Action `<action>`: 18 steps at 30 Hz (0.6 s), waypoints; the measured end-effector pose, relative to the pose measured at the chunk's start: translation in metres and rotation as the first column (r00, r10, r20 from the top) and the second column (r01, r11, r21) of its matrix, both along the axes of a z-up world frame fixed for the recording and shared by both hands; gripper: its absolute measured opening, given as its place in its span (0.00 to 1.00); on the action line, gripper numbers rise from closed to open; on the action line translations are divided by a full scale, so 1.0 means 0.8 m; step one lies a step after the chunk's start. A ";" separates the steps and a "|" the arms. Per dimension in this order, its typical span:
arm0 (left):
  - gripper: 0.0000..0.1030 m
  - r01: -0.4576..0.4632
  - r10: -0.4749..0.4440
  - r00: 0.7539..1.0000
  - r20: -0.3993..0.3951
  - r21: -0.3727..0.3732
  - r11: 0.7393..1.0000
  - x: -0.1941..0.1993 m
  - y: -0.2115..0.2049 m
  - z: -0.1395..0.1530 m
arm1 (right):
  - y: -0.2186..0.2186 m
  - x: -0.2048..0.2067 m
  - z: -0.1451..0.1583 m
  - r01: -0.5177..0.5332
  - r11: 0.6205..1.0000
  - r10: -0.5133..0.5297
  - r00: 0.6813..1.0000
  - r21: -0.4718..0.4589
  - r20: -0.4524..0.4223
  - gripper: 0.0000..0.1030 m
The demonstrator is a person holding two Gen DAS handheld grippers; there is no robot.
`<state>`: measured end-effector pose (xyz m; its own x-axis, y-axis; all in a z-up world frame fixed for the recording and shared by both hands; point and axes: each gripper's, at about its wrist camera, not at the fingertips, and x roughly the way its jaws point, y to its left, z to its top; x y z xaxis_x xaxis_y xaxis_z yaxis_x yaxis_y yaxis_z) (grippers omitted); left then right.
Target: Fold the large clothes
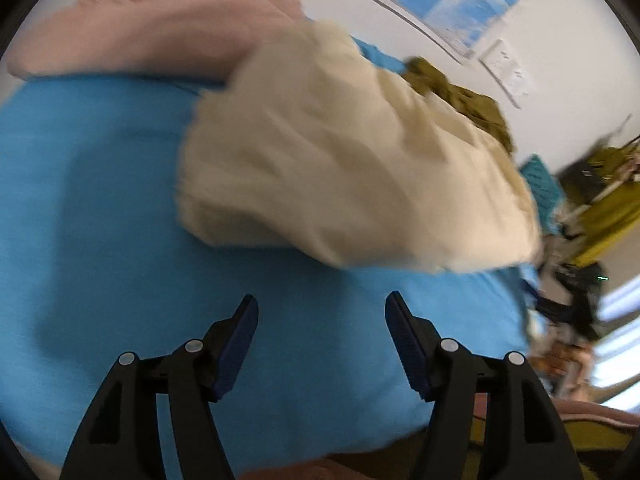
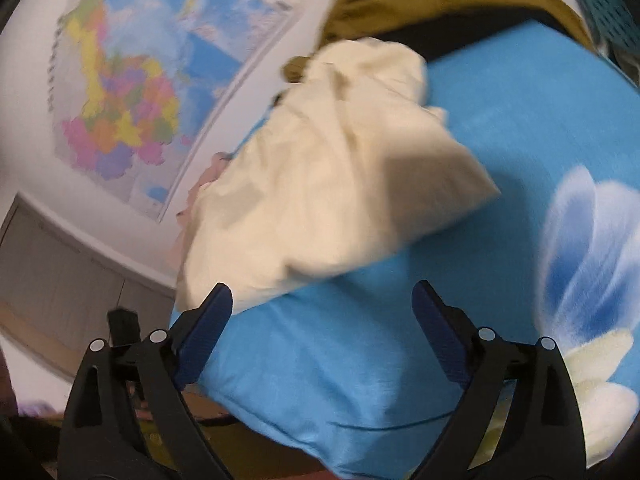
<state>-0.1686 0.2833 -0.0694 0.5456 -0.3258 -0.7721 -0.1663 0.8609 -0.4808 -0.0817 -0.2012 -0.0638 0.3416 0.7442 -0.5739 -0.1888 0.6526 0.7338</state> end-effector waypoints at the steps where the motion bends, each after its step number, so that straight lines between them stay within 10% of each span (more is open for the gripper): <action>1: 0.62 0.012 -0.012 1.000 0.002 -0.028 1.000 0.004 -0.003 -0.004 | 0.000 0.004 -0.006 0.016 1.000 -0.016 1.000 0.006 -0.020 0.89; 18: 0.93 -0.100 0.132 0.984 0.122 -0.233 0.967 0.082 0.007 -0.016 | 0.056 0.079 -0.012 0.230 0.969 -0.229 0.973 -0.089 0.025 0.96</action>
<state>-0.1029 0.2886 -0.0819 0.6844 -0.4108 -0.6023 -0.1785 0.7065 -0.6848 -0.0188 -0.1563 -0.0736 0.5060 0.5898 -0.6294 -0.0364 0.7436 0.6676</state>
